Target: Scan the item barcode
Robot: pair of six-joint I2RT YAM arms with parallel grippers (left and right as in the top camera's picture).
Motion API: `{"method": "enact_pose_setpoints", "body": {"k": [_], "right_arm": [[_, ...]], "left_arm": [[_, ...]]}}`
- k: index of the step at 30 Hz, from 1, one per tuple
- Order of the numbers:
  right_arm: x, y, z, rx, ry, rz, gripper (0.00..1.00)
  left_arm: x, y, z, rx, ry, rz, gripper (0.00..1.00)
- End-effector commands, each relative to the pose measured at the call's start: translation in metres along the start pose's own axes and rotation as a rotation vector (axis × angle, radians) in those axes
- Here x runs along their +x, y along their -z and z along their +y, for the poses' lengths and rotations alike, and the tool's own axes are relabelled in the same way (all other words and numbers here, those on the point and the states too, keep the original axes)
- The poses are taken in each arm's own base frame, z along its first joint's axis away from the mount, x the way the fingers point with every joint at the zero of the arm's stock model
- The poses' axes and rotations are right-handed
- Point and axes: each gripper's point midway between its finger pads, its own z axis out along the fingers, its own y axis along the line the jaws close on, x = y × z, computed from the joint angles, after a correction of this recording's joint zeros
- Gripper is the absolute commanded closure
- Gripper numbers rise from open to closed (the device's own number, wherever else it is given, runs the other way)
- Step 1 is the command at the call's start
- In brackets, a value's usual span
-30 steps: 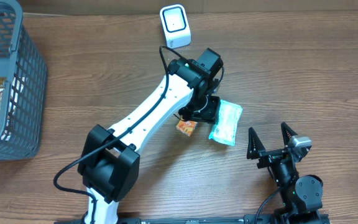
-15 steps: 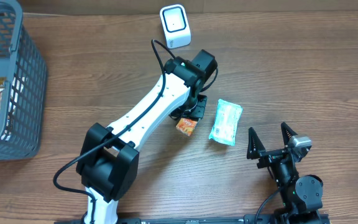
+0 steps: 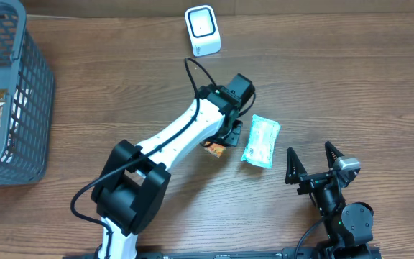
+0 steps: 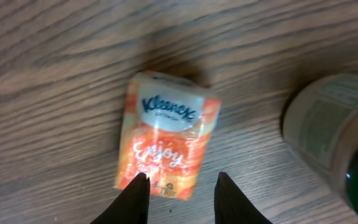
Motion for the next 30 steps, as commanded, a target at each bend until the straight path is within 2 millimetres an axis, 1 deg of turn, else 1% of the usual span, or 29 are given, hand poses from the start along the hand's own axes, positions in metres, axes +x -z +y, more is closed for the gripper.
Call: {"method": "enact_pose_setpoints", "body": {"k": [1,4,9,13,20,22,27,30], "right_arm": [[0.002,0.0,-0.003,0.013,0.004,-0.005,0.0],[0.002,0.0,-0.003,0.013,0.004,-0.005,0.0],[0.002,0.0,-0.003,0.013,0.004,-0.005,0.0],[0.002,0.0,-0.003,0.013,0.004,-0.005,0.0],[0.002,0.0,-0.003,0.013,0.004,-0.005,0.0],[0.002,0.0,-0.003,0.013,0.004,-0.005,0.0],[0.002,0.0,-0.003,0.013,0.004,-0.005,0.0],[0.002,0.0,-0.003,0.014,0.004,-0.005,0.0]], "left_arm": [[0.001,-0.004,0.005,-0.072,-0.064,-0.02,0.74],[0.002,-0.007,0.016,-0.15,-0.075,-0.033,0.73],[0.008,-0.015,0.017,-0.149,-0.077,-0.024,0.73],[0.004,-0.015,0.027,-0.206,-0.076,-0.048,0.72],[0.0,-0.015,0.028,-0.205,-0.066,-0.06,0.73],[0.002,-0.016,0.023,-0.176,-0.066,-0.048,0.73],[0.013,-0.019,-0.002,-0.025,-0.065,0.008,0.74],[0.016,-0.022,-0.009,0.008,-0.068,0.017,0.76]]}}
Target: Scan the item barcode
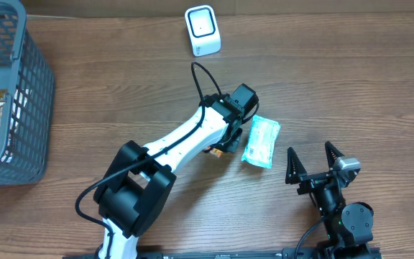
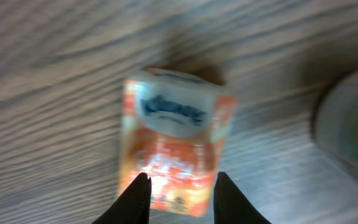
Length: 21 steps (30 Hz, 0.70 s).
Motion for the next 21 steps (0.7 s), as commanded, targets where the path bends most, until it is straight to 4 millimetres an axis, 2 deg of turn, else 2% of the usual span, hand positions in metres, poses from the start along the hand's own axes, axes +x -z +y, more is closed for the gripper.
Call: {"method": "enact_pose_setpoints", "body": {"k": [1,6,21], "right_arm": [[0.002,0.0,-0.003,0.013,0.003,-0.005,0.0],[0.002,0.0,-0.003,0.013,0.003,-0.005,0.0],[0.002,0.0,-0.003,0.013,0.003,-0.005,0.0]], "left_arm": [[0.009,-0.006,-0.014,0.077,-0.012,0.033,0.76],[0.006,-0.017,-0.012,0.067,-0.011,-0.004,0.74],[-0.008,-0.016,0.039,-0.211,-0.006,-0.087,0.75]]}}
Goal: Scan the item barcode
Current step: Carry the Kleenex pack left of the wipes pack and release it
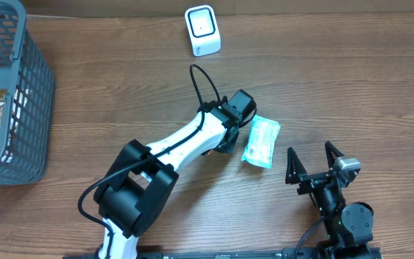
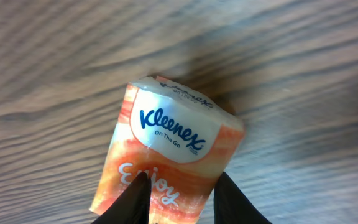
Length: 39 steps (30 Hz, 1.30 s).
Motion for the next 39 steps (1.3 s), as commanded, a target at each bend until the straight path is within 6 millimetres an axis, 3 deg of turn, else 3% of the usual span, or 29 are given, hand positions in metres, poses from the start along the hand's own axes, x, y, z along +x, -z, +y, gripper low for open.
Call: {"method": "enact_pose_setpoints", "body": {"k": [1,7,12,16,39], "right_arm": [[0.001,0.0,-0.003,0.014,0.003,-0.006,0.0],[0.001,0.0,-0.003,0.014,0.003,-0.006,0.0],[0.001,0.0,-0.003,0.014,0.003,-0.006,0.0],[0.001,0.0,-0.003,0.014,0.003,-0.006,0.0],[0.001,0.0,-0.003,0.014,0.003,-0.006,0.0]], "left_arm": [[-0.005,-0.001,0.022,-0.11,-0.011,-0.03,0.75],[-0.015,0.016,0.041,-0.215,-0.017,-0.064,0.7],[-0.016,0.026,0.038,-0.185,-0.016,-0.055,0.69],[-0.01,0.024,0.023,-0.095,-0.017,-0.023,0.68],[-0.012,0.015,0.019,-0.093,-0.017,-0.029,0.78]]}}
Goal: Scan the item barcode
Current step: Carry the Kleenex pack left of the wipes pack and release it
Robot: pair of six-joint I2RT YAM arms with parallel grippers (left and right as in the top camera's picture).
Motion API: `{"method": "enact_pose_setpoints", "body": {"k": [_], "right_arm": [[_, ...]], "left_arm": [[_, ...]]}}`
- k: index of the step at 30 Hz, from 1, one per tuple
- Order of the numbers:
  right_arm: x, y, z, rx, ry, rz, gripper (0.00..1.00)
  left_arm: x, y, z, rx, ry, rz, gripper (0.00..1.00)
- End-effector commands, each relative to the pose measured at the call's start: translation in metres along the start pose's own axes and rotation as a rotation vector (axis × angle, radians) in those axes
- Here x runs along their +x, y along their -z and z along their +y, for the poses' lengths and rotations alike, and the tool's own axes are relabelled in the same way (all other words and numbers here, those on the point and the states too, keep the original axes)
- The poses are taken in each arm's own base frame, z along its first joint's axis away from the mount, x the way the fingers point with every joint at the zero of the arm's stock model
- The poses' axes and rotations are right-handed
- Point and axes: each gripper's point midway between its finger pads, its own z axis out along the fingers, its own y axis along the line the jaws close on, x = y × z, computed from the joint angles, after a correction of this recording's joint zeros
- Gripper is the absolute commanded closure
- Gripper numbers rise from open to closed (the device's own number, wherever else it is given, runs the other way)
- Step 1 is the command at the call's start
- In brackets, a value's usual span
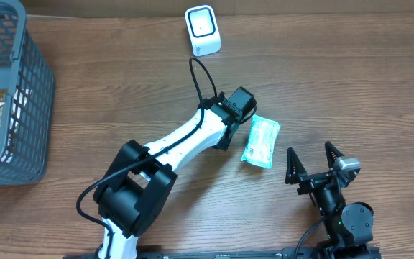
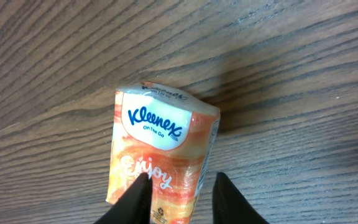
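Note:
An orange Kleenex tissue pack [image 2: 160, 149] lies flat on the wooden table, logo side up. My left gripper [image 2: 180, 186] hovers open just over its lower end, the left finger [image 2: 135, 199] across the pack and the right finger [image 2: 229, 199] by its right edge. In the overhead view the left gripper [image 1: 227, 137] hides the pack. The white barcode scanner [image 1: 203, 30] stands at the table's far edge. My right gripper [image 1: 310, 150] stands open near the front, holding nothing.
A pale green packet [image 1: 261, 142] lies just right of the left gripper. A grey mesh basket [image 1: 20, 93] with packaged goods stands at the far left. The left arm's cable [image 1: 196, 75] loops up toward the scanner.
In the left wrist view the tissue pack now lies straighter and a little further left. The left gripper has shifted only slightly and is still open. The right arm has not moved.
The left gripper was open above the pack, the green packet at the wrist view's right edge and the pack peeking out beside it overhead. It then moved right over the pack. Now the pack fills the wrist view and is covered overhead.

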Motion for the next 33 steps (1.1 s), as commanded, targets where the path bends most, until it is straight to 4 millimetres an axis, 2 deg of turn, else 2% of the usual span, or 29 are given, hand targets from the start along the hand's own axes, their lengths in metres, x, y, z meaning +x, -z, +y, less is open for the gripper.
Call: {"method": "enact_pose_setpoints", "body": {"k": [1,33], "right_arm": [[0.002,0.0,-0.003,0.013,0.004,-0.005,0.0],[0.002,0.0,-0.003,0.013,0.004,-0.005,0.0]], "left_arm": [[-0.006,0.005,-0.001,0.013,-0.005,-0.019,0.78],[0.009,-0.024,-0.003,0.006,-0.004,-0.003,0.78]]}}
